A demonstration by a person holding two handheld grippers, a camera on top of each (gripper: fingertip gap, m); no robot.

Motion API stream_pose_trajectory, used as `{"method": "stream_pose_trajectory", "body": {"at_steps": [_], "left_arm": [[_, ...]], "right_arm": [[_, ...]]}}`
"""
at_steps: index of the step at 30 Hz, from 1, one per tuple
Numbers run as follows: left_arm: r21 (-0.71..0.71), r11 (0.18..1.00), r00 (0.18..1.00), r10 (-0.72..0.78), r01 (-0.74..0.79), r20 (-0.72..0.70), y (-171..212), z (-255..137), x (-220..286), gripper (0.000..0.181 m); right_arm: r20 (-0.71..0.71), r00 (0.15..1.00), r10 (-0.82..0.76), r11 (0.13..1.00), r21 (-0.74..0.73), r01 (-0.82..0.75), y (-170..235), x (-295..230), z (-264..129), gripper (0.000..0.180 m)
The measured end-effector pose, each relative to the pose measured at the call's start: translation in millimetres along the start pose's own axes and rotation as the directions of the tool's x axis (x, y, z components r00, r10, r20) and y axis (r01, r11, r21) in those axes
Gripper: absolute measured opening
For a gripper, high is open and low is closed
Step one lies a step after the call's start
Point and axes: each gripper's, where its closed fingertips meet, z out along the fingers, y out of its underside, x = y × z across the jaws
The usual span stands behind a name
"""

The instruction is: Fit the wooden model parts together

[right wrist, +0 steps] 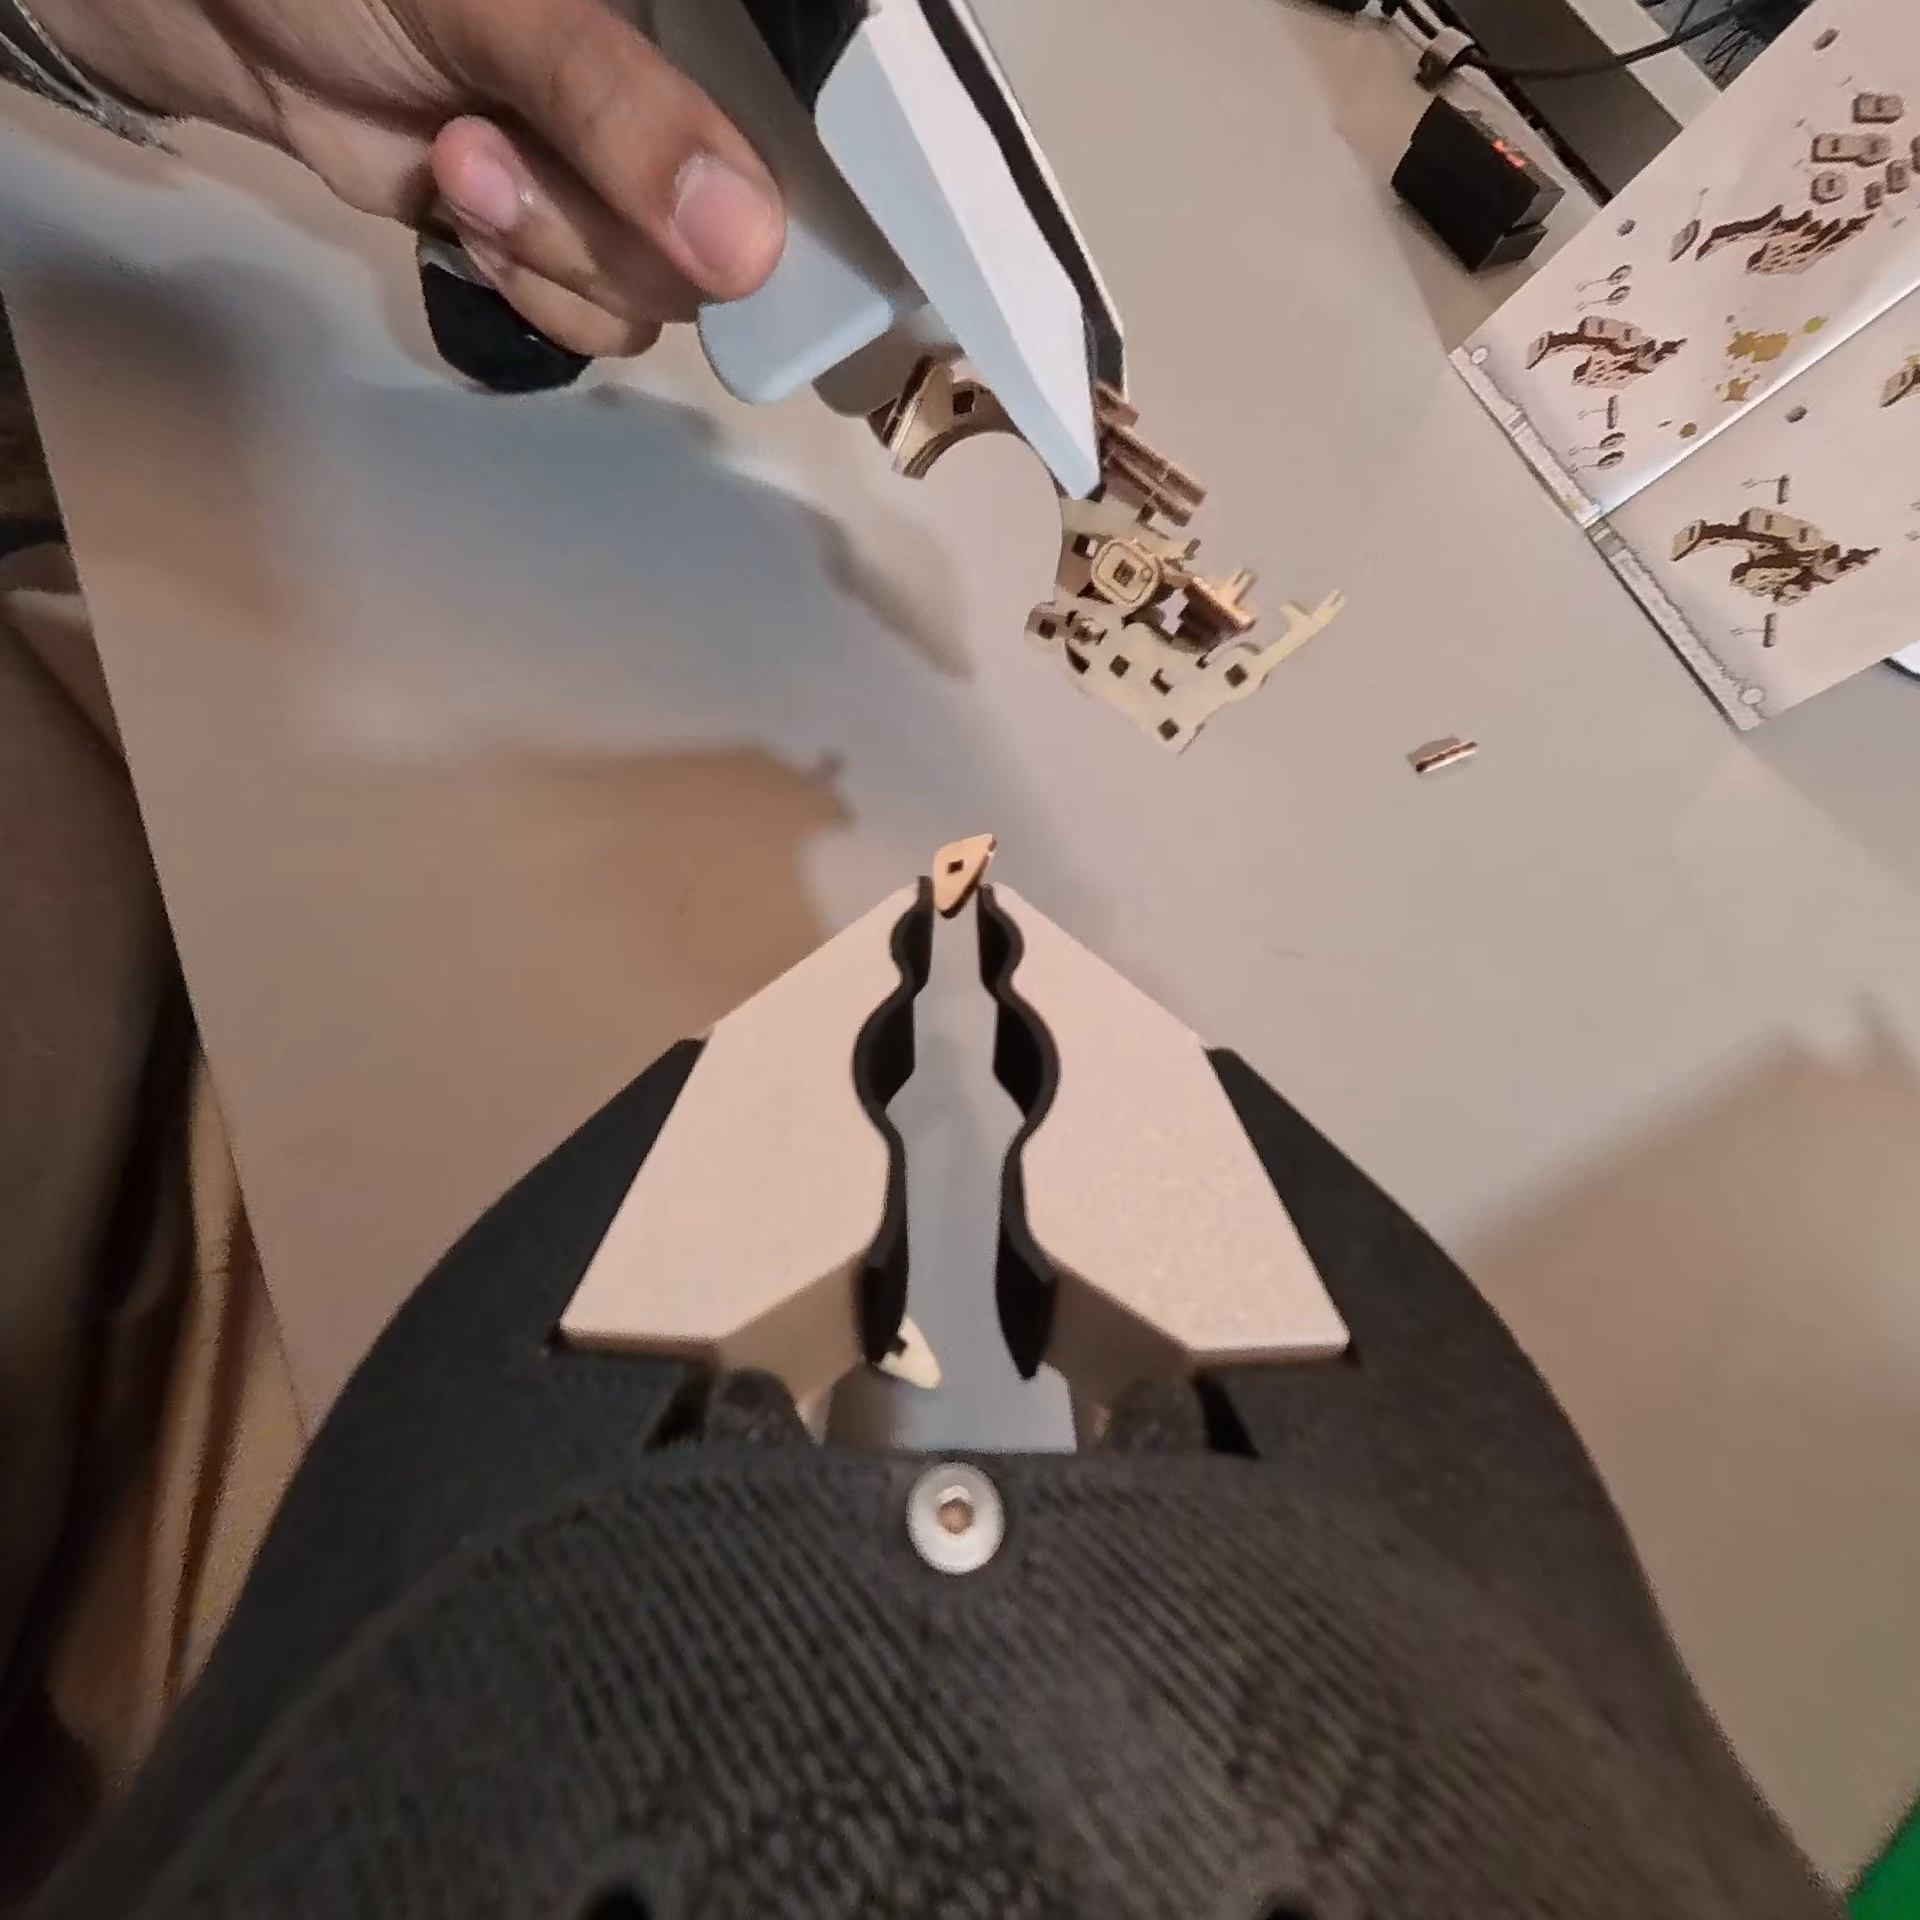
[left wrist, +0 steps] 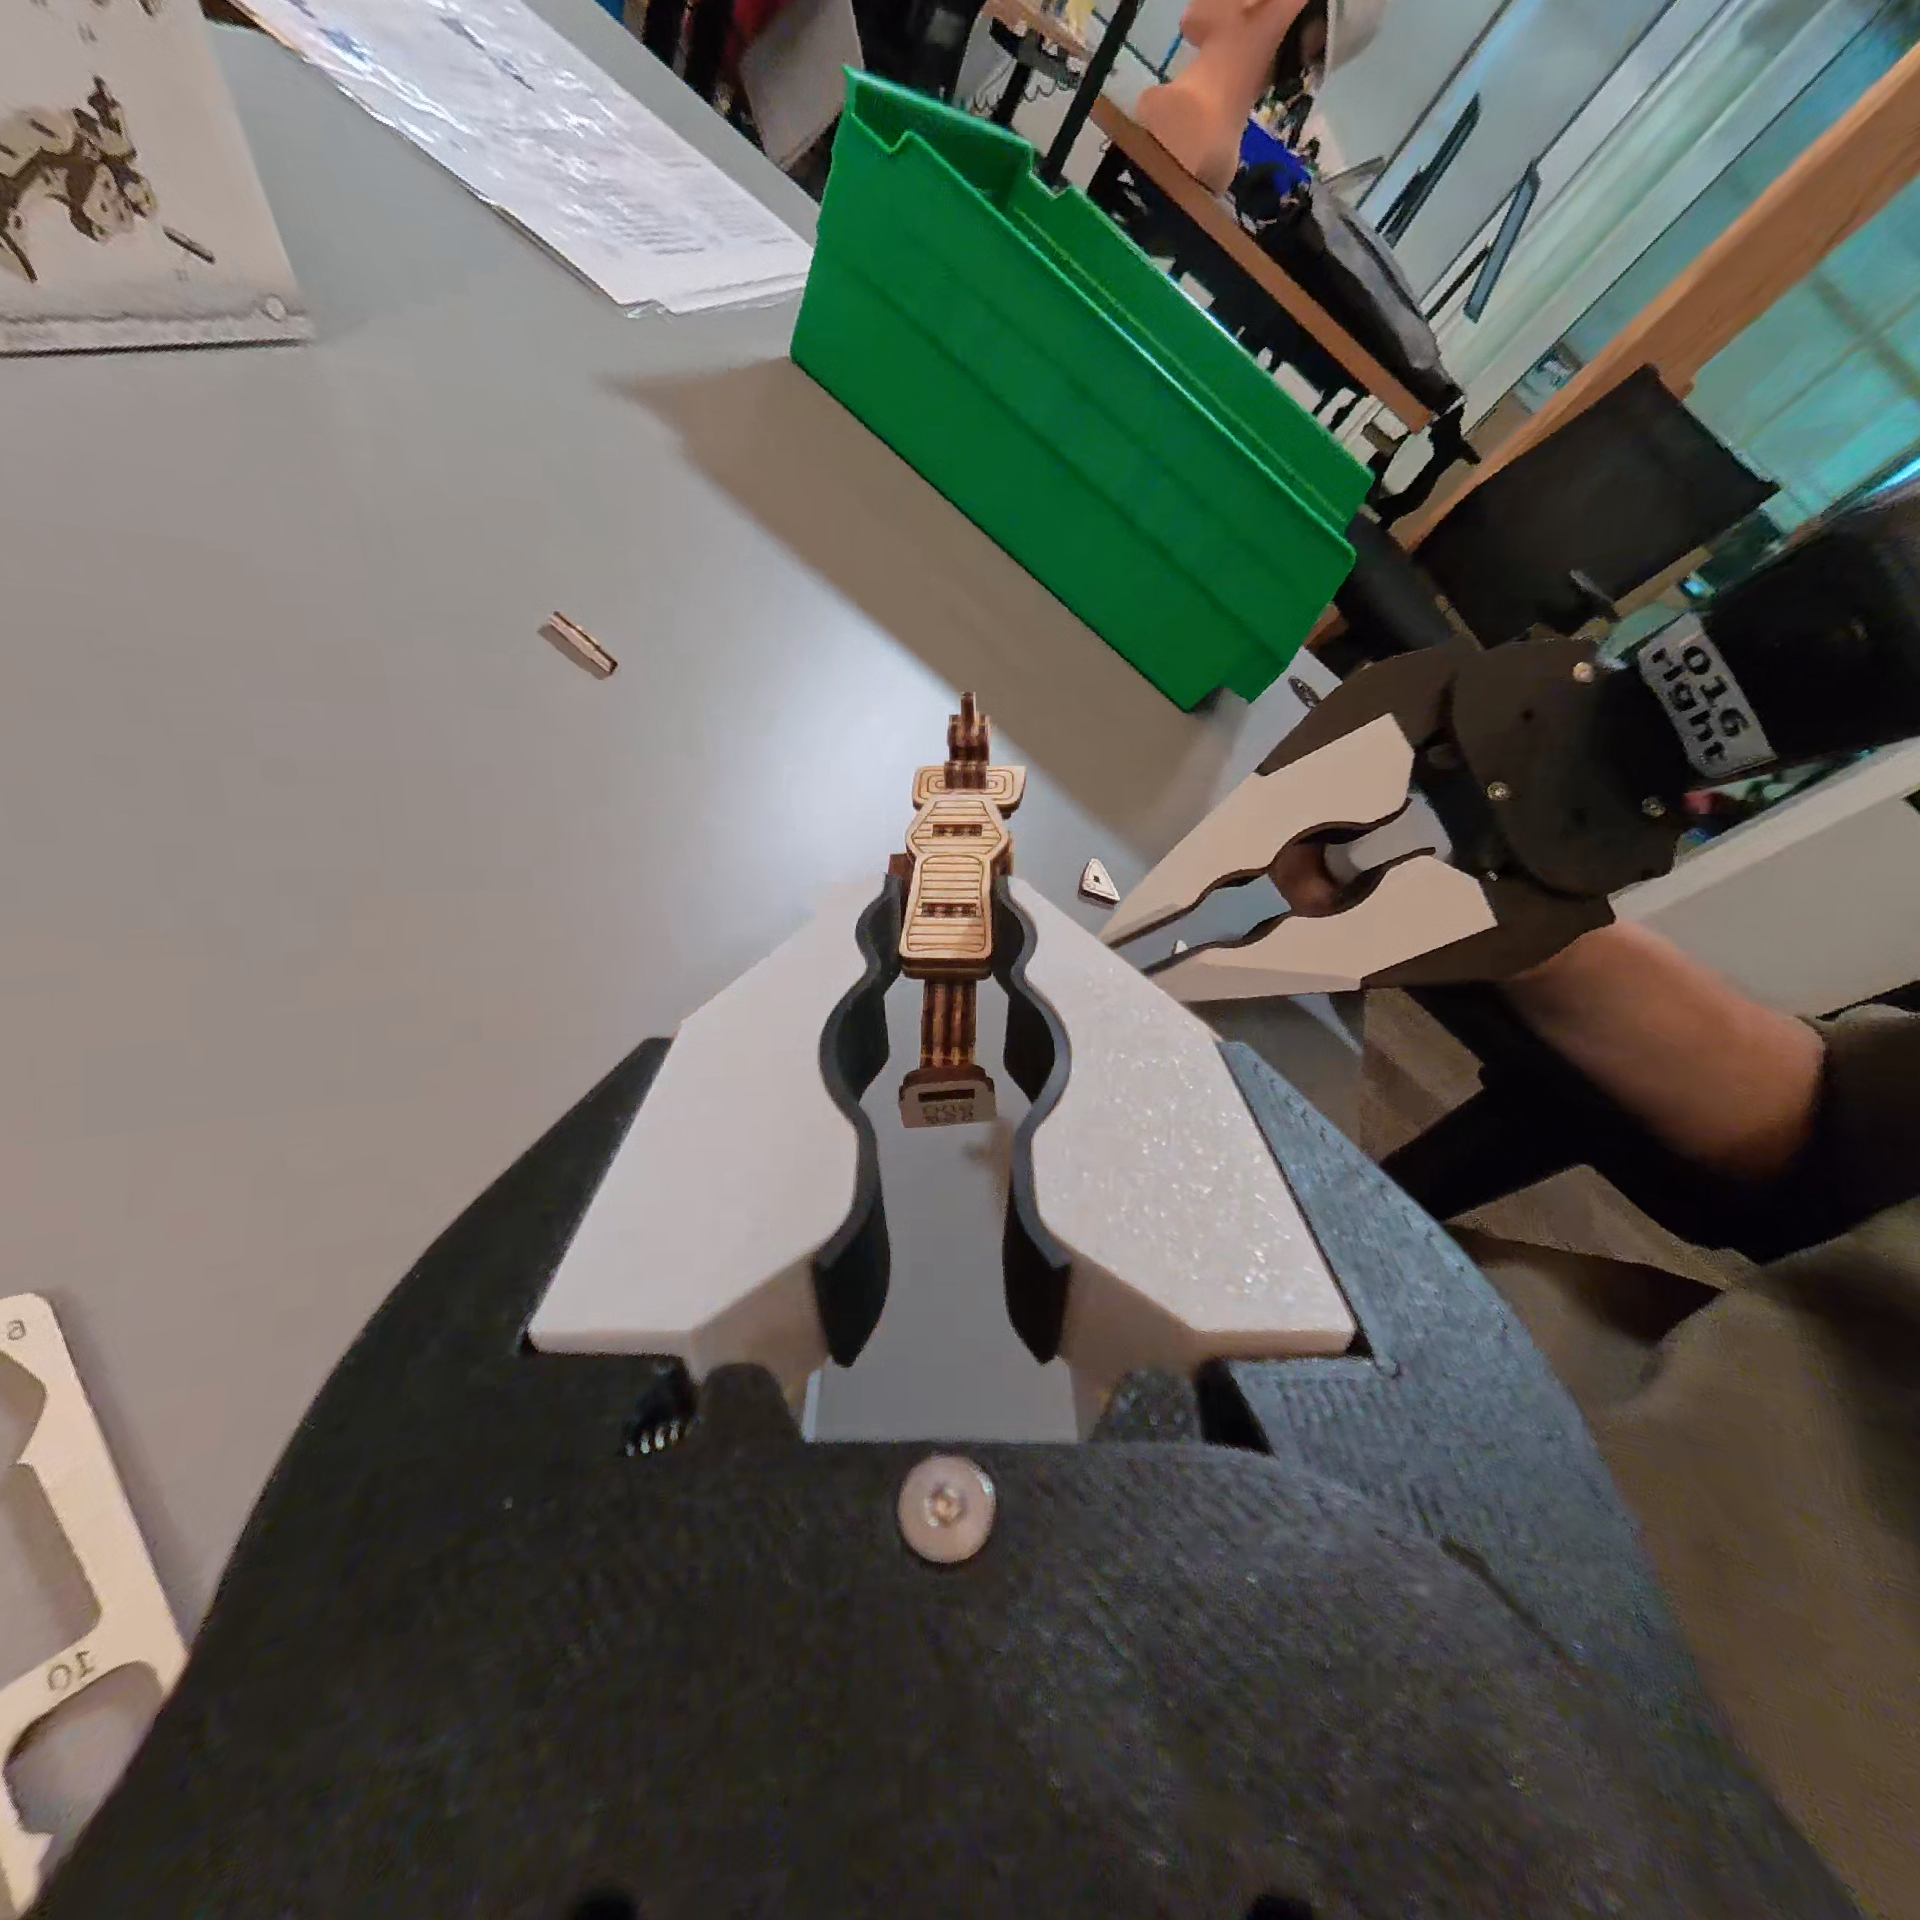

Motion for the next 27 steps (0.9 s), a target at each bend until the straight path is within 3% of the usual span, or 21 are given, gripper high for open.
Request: {"method": "stream_pose_trajectory", "body": {"at_steps": [1, 18, 27], "left_arm": [[0.002, 1.0, 1.0, -0.02, 0.02, -0.015, 1, 0, 1, 0.013], [-0.029, 0.992, 0.988, -0.124, 0.122, -0.09, 16, 3, -3, 0.014], [-0.035, 0.987, 0.981, -0.161, 0.159, -0.107, 18, 6, -5, 0.014]], "right_arm": [[-0.003, 1.0, -0.008, 1.0, -0.004, 0.008, 0, 0, 1, 0.007], [0.025, 0.998, -0.054, 0.995, -0.084, 0.056, 9, -9, 12, 0.007], [0.023, 0.998, -0.051, 0.995, -0.08, 0.052, 13, -4, 9, 0.018]]}}
